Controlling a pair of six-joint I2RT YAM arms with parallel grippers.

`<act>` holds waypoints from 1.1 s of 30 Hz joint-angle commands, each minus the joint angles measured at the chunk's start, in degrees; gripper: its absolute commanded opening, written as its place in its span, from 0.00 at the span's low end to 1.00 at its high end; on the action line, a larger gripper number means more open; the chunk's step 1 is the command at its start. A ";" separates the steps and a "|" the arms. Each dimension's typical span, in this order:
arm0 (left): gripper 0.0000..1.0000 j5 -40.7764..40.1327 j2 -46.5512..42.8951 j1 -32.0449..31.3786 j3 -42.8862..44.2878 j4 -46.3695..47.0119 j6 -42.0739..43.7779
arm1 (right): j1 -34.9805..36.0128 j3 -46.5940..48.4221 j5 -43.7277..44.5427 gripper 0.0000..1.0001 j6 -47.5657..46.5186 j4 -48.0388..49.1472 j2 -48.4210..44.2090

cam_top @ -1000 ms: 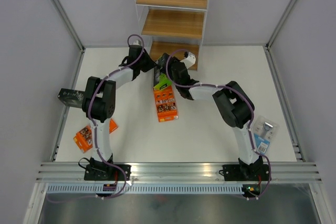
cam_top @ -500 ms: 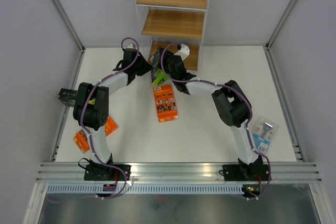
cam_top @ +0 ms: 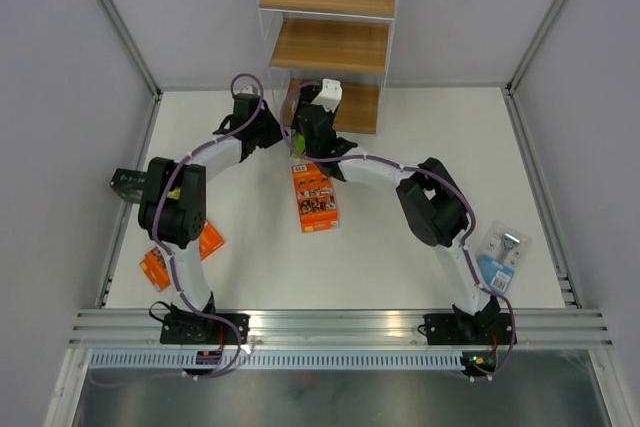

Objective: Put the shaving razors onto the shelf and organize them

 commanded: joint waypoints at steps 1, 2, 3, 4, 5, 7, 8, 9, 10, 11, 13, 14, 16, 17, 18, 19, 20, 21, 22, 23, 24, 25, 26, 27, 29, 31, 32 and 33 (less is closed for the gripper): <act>0.26 0.87 -0.36 0.05 -0.74 -0.11 2.51 | -0.81 7.02 7.21 0.45 -5.79 1.98 0.22; 0.26 0.61 -0.63 0.05 -0.92 -0.19 2.59 | -1.25 7.81 7.39 0.45 -7.02 1.09 0.57; 0.26 0.43 -0.80 0.13 -1.19 -0.19 2.68 | -1.60 9.04 7.39 0.45 -8.07 0.29 1.36; 0.26 0.35 -0.98 0.14 -1.45 -0.11 2.77 | -2.22 9.74 7.39 0.45 -8.87 -1.28 1.72; 0.26 0.26 -1.24 0.22 -1.89 -0.10 2.86 | -2.48 10.45 7.39 0.46 -9.57 -2.08 2.15; 0.26 0.34 -1.59 0.49 -2.50 -0.19 2.94 | -3.45 12.03 5.82 0.47 -11.33 -4.35 3.38; 0.26 0.43 -1.77 0.66 -2.85 -0.19 2.95 | -3.80 12.73 5.03 0.47 -12.03 -5.24 3.91; 0.26 0.52 -1.94 1.01 -3.12 -0.11 2.95 | -3.98 14.57 4.76 0.47 -13.69 -6.29 5.22; 0.26 0.52 -2.47 1.19 -3.91 -0.19 2.77 | -4.15 15.45 5.28 0.47 -15.01 -8.05 5.84; 0.26 0.61 -2.82 1.36 -4.35 -0.11 2.68 | -4.15 16.33 5.37 0.47 -16.24 -8.76 6.55; 0.25 0.70 -3.79 1.98 -5.92 -0.11 2.68 | -4.15 18.71 5.81 0.47 -20.10 -10.51 8.48; 0.25 0.70 -4.84 2.16 -6.37 -0.10 2.86 | -4.24 19.67 6.85 0.47 -21.26 -11.13 9.18; 0.25 0.43 -5.90 2.42 -7.77 -0.02 3.12 | -4.24 23.10 8.00 0.47 -25.02 -12.97 11.20; 0.25 0.52 -6.77 2.59 -8.13 0.07 3.12 | -4.07 24.15 8.79 0.47 -26.26 -13.33 12.17; 0.25 0.52 -7.22 2.60 -8.48 0.16 3.21 | -4.15 25.82 8.88 0.47 -26.97 -13.68 12.61; 0.25 0.78 -7.48 2.60 -8.92 0.33 3.47 | -3.98 26.53 9.23 0.46 -30.46 -13.78 12.97; 0.25 1.05 -7.74 2.68 -9.10 0.51 3.65 | -3.72 27.15 9.58 0.46 -32.15 -13.69 13.84; 0.25 1.31 -7.75 2.77 -9.19 0.68 4.00 | -3.02 28.37 10.20 0.47 -34.08 -13.08 14.46; 0.25 1.57 -7.66 2.86 -9.10 0.60 3.91 | -2.66 29.08 10.64 0.47 -36.80 -12.64 15.07; 0.25 2.18 -7.40 3.21 -9.01 0.69 3.91 | -2.14 29.96 11.08 0.47 -41.35 -12.37 16.73; 0.25 2.45 -7.13 3.39 -9.18 0.69 3.83 | -1.79 31.18 11.78 0.48 -43.66 -12.02 17.44; 0.25 2.98 -6.96 3.56 -9.36 0.69 3.56 | -1.17 30.85 11.52 0.49 -44.81 -10.89 17.71; 0.25 3.07 -6.96 3.82 -9.45 0.69 3.56 | -1.17 29.54 11.17 0.50 -45.00 -10.53 17.80; 0.24 3.24 -6.87 4.00 -9.62 0.77 3.56 | -1.17 29.53 10.47 0.50 -45.17 -10.96 18.06; 0.24 3.51 -7.04 4.35 -10.15 0.69 3.82 | -1.17 30.31 9.68 0.51 -45.35 -12.97 19.72; 0.24 3.77 -6.96 4.62 -10.59 0.69 4.35 | -1.08 32.51 9.32 0.58 -44.12 -17.45 21.05; 0.24 3.86 -6.87 4.97 -10.68 0.77 4.44 | -1.08 33.21 9.24 0.64 -43.51 -18.42 21.75; 0.24 3.95 -6.87 5.14 -10.94 0.69 4.61 | -1.08 33.22 9.15 0.72 -42.37 -20.26 21.93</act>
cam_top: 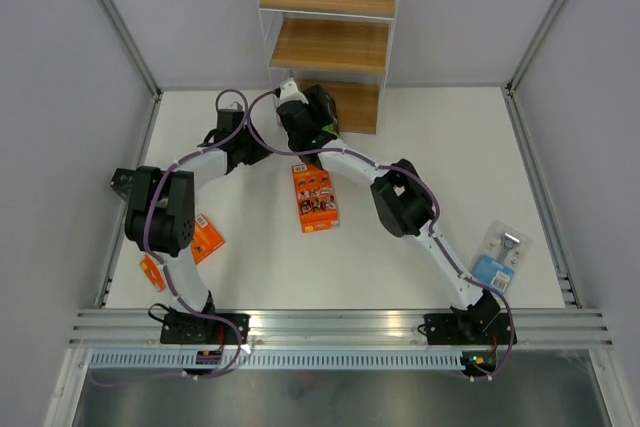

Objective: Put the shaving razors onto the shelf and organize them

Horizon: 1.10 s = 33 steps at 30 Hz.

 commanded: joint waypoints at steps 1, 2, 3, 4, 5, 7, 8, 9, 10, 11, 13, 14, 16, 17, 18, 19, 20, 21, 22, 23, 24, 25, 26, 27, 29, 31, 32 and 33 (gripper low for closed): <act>0.23 1.94 -1.58 0.99 -0.91 0.93 2.56 | -0.38 3.54 -0.27 0.86 0.37 -4.58 1.50; 0.23 2.03 -1.67 1.17 -1.00 0.93 2.65 | -0.38 3.62 -1.23 0.91 1.51 -5.29 0.98; 0.22 2.20 -1.58 1.17 -1.09 0.93 2.74 | -0.38 3.54 -2.29 0.94 4.13 -7.12 0.54; 0.22 2.38 -1.49 1.26 -1.18 0.84 2.74 | -0.47 3.36 -5.34 0.98 5.55 -7.92 -0.25; 0.22 2.55 -1.49 1.26 -1.18 0.93 2.74 | -0.38 2.84 -7.37 0.98 7.82 -8.97 -2.26; 0.22 3.08 -1.40 1.26 -0.91 0.93 2.65 | -0.38 0.74 -12.03 0.98 13.78 -9.60 -6.65; 0.21 3.17 -1.40 1.26 -0.83 0.84 2.47 | -0.38 -1.97 -15.88 0.98 14.95 -9.17 -8.16; 0.21 3.60 -1.49 1.26 -0.74 2.49 2.47 | -0.47 -3.13 -17.57 0.98 17.23 -8.64 -9.65; 0.21 3.87 -1.66 1.26 -0.74 2.51 2.39 | -0.47 -4.10 -19.24 0.98 20.29 -8.46 -10.88; 0.20 4.22 -2.10 1.26 -0.74 2.60 2.30 | -0.38 -5.07 -21.87 0.98 21.11 -8.46 -12.90; 0.20 5.18 -2.46 1.17 -0.82 3.12 2.38 | -0.47 -5.17 -23.56 0.98 24.44 -9.42 -15.27; 0.20 5.36 -2.89 1.08 -0.82 3.21 2.47 | -0.47 -5.17 -24.61 0.98 25.67 -9.77 -15.99; 0.20 5.80 -3.25 0.99 -1.00 3.39 2.39 | -0.82 -5.08 -28.56 0.98 29.44 -10.21 -18.35; 0.20 5.89 -3.51 0.99 -1.17 3.48 2.21 | -0.91 -5.16 -30.14 0.98 30.51 -10.30 -19.06; 0.20 5.98 -3.69 0.91 -1.26 3.48 1.95 | -1.34 -5.25 -32.07 0.98 31.74 -10.65 -19.85; 0.21 6.07 -3.78 0.82 -1.26 3.48 1.86 | -1.43 -5.43 -32.35 0.98 32.97 -11.00 -21.51; 0.20 6.33 -3.86 0.73 -1.26 3.48 1.68 | -1.61 -6.39 -32.44 0.98 34.72 -11.96 -22.49; 0.20 6.59 -4.21 0.47 -1.35 3.56 1.68 | -2.04 -7.27 -32.53 0.98 36.04 -12.50 -23.45; 0.20 6.51 -4.48 -0.32 -1.35 3.56 1.77 | -2.40 -8.41 -33.14 0.98 37.19 -12.85 -25.73; 0.20 6.25 -4.83 -0.93 -1.44 3.65 1.68 | -2.92 -12.16 -34.10 0.98 38.07 -12.77 -26.97; 0.20 5.29 -5.44 -1.72 -1.44 3.74 1.68 | -4.15 -14.55 -34.90 0.98 39.65 -12.16 -28.37; 0.21 4.50 -5.53 -3.65 -1.35 3.74 1.77 | -4.85 -20.57 -35.69 0.98 40.10 -11.37 -31.26; 0.21 3.70 -5.71 -4.62 -1.00 3.74 1.86 | -5.56 -24.03 -35.87 0.98 40.27 -8.92 -32.76; 0.22 2.30 -5.62 -5.50 -0.91 3.74 1.51 | -7.04 -27.11 -36.05 0.98 40.62 -7.77 -34.26; 0.25 0.72 -5.01 -7.35 -0.56 3.65 -0.41 | -8.98 -35.52 -39.28 0.98 41.68 -5.75 -37.43; 0.26 -1.04 -3.96 -7.97 -0.56 3.65 -2.26 | -12.32 -42.21 -43.06 0.96 43.69 -0.83 -39.01; 0.27 -1.31 -3.52 -8.06 -0.39 3.74 -3.58 | -13.46 -43.73 -45.17 0.95 43.88 1.97 -39.19; 0.27 -1.49 -2.90 -8.15 -0.04 3.83 -3.85 | -14.95 -44.79 -46.67 0.93 43.88 2.70 -39.20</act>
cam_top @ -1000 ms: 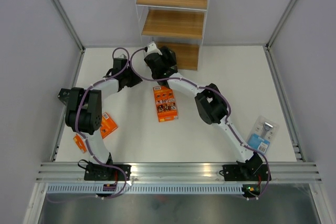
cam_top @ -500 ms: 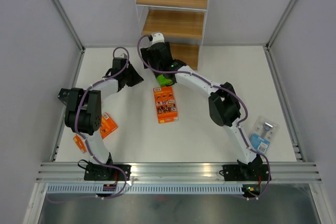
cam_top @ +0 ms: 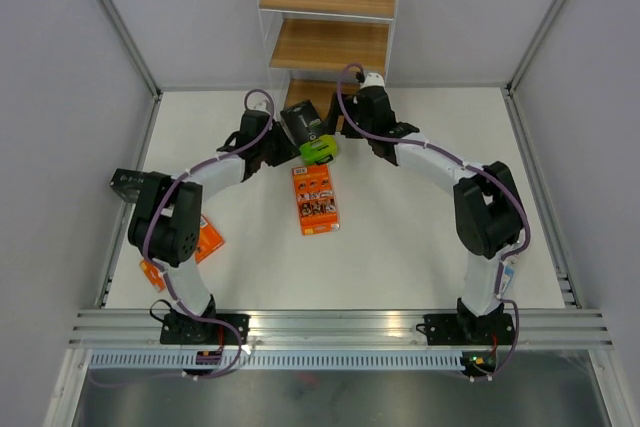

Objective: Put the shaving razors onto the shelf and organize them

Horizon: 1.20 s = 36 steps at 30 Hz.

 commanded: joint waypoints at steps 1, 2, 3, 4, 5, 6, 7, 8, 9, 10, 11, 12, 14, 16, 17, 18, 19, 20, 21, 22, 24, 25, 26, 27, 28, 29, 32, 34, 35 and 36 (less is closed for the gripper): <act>0.27 -3.32 1.03 0.25 1.49 1.64 -3.46 | -3.86 -5.85 -7.21 0.93 2.79 6.48 -0.42; 0.28 -3.15 2.43 0.16 2.54 1.64 -3.55 | -4.04 -5.86 -7.38 0.92 2.44 6.66 -0.07; 0.29 -2.45 3.23 0.16 3.08 1.82 -3.55 | -3.96 -5.77 -7.82 0.90 2.43 6.92 0.54; 0.30 -2.27 3.85 0.07 3.52 2.51 -3.46 | -3.96 -5.77 -8.43 0.88 2.87 7.45 1.68; 0.31 -2.10 5.07 -0.02 4.39 2.87 -3.46 | -3.96 -5.86 -8.61 0.87 3.05 8.67 2.21; 0.32 -2.18 5.61 -0.11 4.83 3.13 -3.46 | -4.04 -6.03 -8.70 0.85 3.40 9.47 3.35; 0.34 -2.18 6.13 -0.02 5.36 3.40 -3.46 | -4.04 -5.95 -8.62 0.84 3.84 10.08 3.97; 0.34 -2.27 7.36 -0.11 6.50 3.40 -3.55 | -3.96 -5.69 -8.44 0.83 3.93 10.53 4.67; 0.35 -2.62 7.80 -0.11 6.94 3.40 -3.55 | -4.04 -5.34 -8.87 0.83 4.19 10.70 5.37; 0.37 -2.88 8.50 -0.11 7.56 3.40 -3.46 | -4.04 -4.64 -9.14 0.82 4.37 10.71 6.77; 0.38 -3.15 9.12 -0.11 8.61 3.40 -3.72 | -4.04 -4.37 -9.49 0.81 5.06 11.14 7.40; 0.38 -3.76 10.43 -0.11 9.23 3.40 -3.81 | -4.04 -4.19 -10.02 0.78 5.59 11.41 8.01; 0.38 -4.55 11.49 -0.02 10.90 3.66 -3.81 | -3.96 -3.84 -10.99 0.73 6.91 12.11 9.51; 0.37 -5.34 12.90 -0.02 12.04 4.28 -3.55 | -4.04 -3.84 -10.99 0.68 7.79 12.38 10.65; 0.37 -5.35 13.43 -0.02 13.26 4.63 -3.46 | -3.96 -3.66 -10.99 0.68 7.97 12.03 11.00; 0.36 -5.61 13.87 -0.02 13.97 4.72 -3.29 | -4.04 -3.40 -10.90 0.67 8.41 11.59 11.70; 0.36 -5.61 15.27 -0.02 14.94 4.72 -3.11 | -4.04 -3.05 -10.73 0.68 8.58 11.15 12.06; 0.36 -5.70 15.89 0.07 16.86 4.02 -2.68 | -3.96 -2.96 -10.72 0.67 8.93 10.97 12.58; 0.35 -5.70 16.50 0.07 17.84 3.49 -2.67 | -3.96 -2.96 -10.72 0.66 9.11 10.97 12.85; 0.34 -5.70 17.90 0.16 18.80 3.31 -2.67 | -3.96 -2.96 -10.72 0.65 9.55 11.14 13.11; 0.33 -5.87 18.88 0.24 20.65 2.88 -2.85 | -3.87 -3.05 -11.86 0.60 10.60 12.98 13.55; 0.32 -6.22 19.49 0.33 21.62 2.87 -3.11 | -3.87 -2.87 -12.04 0.59 12.09 13.60 13.73; 0.32 -6.49 19.85 0.42 21.97 2.87 -3.11 | -3.69 -2.70 -12.04 0.58 12.62 14.82 13.99; 0.32 -7.36 19.94 0.42 22.33 2.79 -3.20 | -3.52 -2.35 -11.96 0.56 12.89 15.53 14.69; 0.32 -7.72 20.02 0.68 22.68 2.78 -3.11 | -3.34 -1.39 -11.78 0.56 13.68 15.89 15.13; 0.32 -7.98 20.20 0.77 23.20 2.70 -3.02 | -3.08 -0.59 -11.52 0.55 14.29 15.98 16.10; 0.32 -8.16 19.59 1.47 23.12 2.70 -3.02 | -2.29 2.74 -10.55 0.54 16.14 15.72 17.68; 0.32 -8.68 17.40 2.00 22.25 2.61 -2.50 | -1.94 4.41 -8.36 0.53 17.19 15.54 18.65; 0.32 -8.77 16.52 2.09 20.94 2.70 -2.24 | -1.67 4.68 -8.18 0.54 18.42 16.41 18.83; 0.32 -10.25 14.07 2.26 20.14 2.70 -1.80 | -1.58 5.12 -7.83 0.53 19.04 16.51 19.26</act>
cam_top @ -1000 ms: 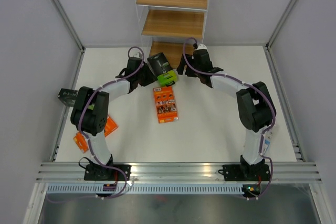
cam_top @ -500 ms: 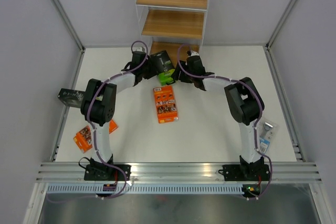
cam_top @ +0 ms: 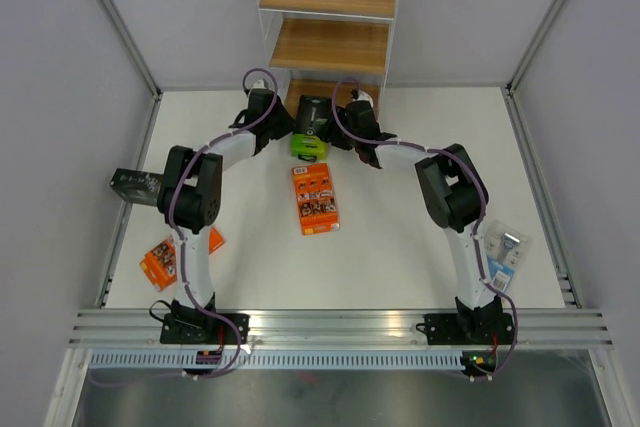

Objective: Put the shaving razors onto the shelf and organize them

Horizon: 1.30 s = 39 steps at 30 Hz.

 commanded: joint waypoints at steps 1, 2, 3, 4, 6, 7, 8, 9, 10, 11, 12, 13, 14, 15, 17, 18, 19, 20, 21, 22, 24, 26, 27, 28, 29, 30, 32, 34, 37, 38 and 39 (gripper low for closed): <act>0.33 -3.32 -5.90 0.98 -2.22 0.62 1.74 | 1.30 4.47 2.97 0.53 4.18 3.55 1.45; 0.33 -3.67 -7.30 1.07 -3.11 0.62 2.28 | 1.56 5.09 3.33 0.53 4.53 2.76 1.80; 0.34 -4.45 -9.84 1.33 -4.94 0.62 3.15 | 1.74 6.48 5.42 0.53 5.06 2.14 2.42; 0.34 -4.90 -11.43 1.50 -6.09 0.62 3.33 | 2.09 7.11 5.70 0.53 5.15 1.44 2.77; 0.34 -6.39 -15.90 1.68 -8.64 0.62 3.77 | 2.36 8.69 6.32 0.53 6.11 0.74 4.00; 0.35 -6.92 -17.15 1.68 -11.35 0.62 3.69 | 2.45 9.04 7.02 0.53 6.55 0.38 4.44; 0.35 -7.53 -18.38 1.68 -12.68 0.62 3.43 | 2.45 9.31 7.20 0.52 7.17 0.38 5.14; 0.35 -7.63 -20.65 1.68 -15.39 0.62 2.21 | 2.45 9.83 7.63 0.52 7.87 0.38 5.50; 0.35 -7.45 -21.55 1.68 -16.81 0.62 1.32 | 2.45 10.10 8.77 0.51 8.14 0.21 5.76; 0.35 -6.75 -22.43 1.68 -18.22 0.71 0.27 | 2.53 10.36 9.13 0.49 8.31 0.03 6.29; 0.34 -6.40 -23.31 1.68 -21.10 1.23 -2.35 | 2.53 10.89 9.74 0.49 8.49 -0.67 6.46; 0.33 -5.79 -23.66 1.68 -22.70 1.93 -3.86 | 2.45 10.98 10.36 0.49 8.49 -0.94 6.55; 0.32 -4.21 -23.75 1.59 -24.37 4.98 -5.26 | 2.45 11.24 10.54 0.49 8.49 -1.29 6.64; 0.31 -3.16 -23.58 1.51 -28.04 7.02 -8.06 | 2.53 11.24 10.63 0.50 8.06 -2.25 6.47; 0.30 0.08 -22.88 1.33 -31.22 11.76 -10.54 | 2.53 10.29 10.36 0.53 6.66 -3.04 5.07; 0.30 0.80 -22.35 1.24 -32.98 14.91 -12.03 | 2.53 9.49 10.62 0.54 5.86 -3.13 4.19; 0.30 1.94 -21.56 1.07 -33.52 16.08 -12.57 | 2.53 8.44 11.06 0.57 4.20 -3.05 1.92; 0.30 2.30 -21.12 0.72 -33.79 16.96 -12.83 | 2.53 6.17 11.76 0.58 3.05 -2.70 0.59; 0.30 2.22 -21.03 0.45 -34.40 18.97 -13.18 | 2.53 5.28 12.12 0.59 2.17 -2.52 -0.64; 0.30 1.69 -20.77 0.19 -34.66 20.12 -13.10 | 2.53 4.57 12.29 0.62 0.08 -2.78 -2.57; 0.30 1.34 -20.41 -0.43 -34.84 21.53 -12.92 | 2.53 2.64 11.77 0.65 -1.96 -3.66 -4.25; 0.29 1.43 -19.72 -0.86 -34.84 22.41 -12.84 | 2.53 -0.16 11.77 0.66 -3.63 -4.10 -7.06; 0.29 1.08 -19.36 -1.04 -34.67 22.50 -12.92 | 2.53 -1.57 11.68 0.66 -3.72 -3.23 -8.20; 0.29 0.38 -19.01 -1.22 -34.41 22.33 -12.92 | 2.53 -3.15 11.51 0.66 -3.90 -2.53 -10.47; 0.29 0.20 -18.66 -1.65 -34.06 22.16 -12.84 | 2.62 -5.87 11.24 0.66 -3.99 -2.00 -11.45; 0.29 0.11 -17.61 -1.83 -33.44 22.07 -13.01 | 2.53 -6.94 11.15 0.66 -4.08 -1.47 -12.33; 0.29 0.02 -16.29 -2.18 -32.65 21.80 -13.45 | 2.62 -8.96 10.63 0.66 -4.51 -1.90 -14.62; 0.29 -0.33 -14.53 -2.45 -31.33 21.63 -13.63 | 2.53 -10.11 10.71 0.67 -5.30 -2.96 -16.55; 0.28 -1.21 -13.47 -3.06 -30.71 22.94 -14.33 | 2.53 -13.18 9.50 0.68 -5.22 -3.40 -19.62; 0.28 -1.30 -13.30 -3.33 -30.45 23.99 -14.50 | 2.53 -16.58 8.44 0.68 -4.78 -2.79 -20.51; 0.28 -1.39 -13.21 -3.50 -30.10 24.35 -14.42 | 2.53 -18.79 7.38 0.67 -4.08 -0.09 -21.47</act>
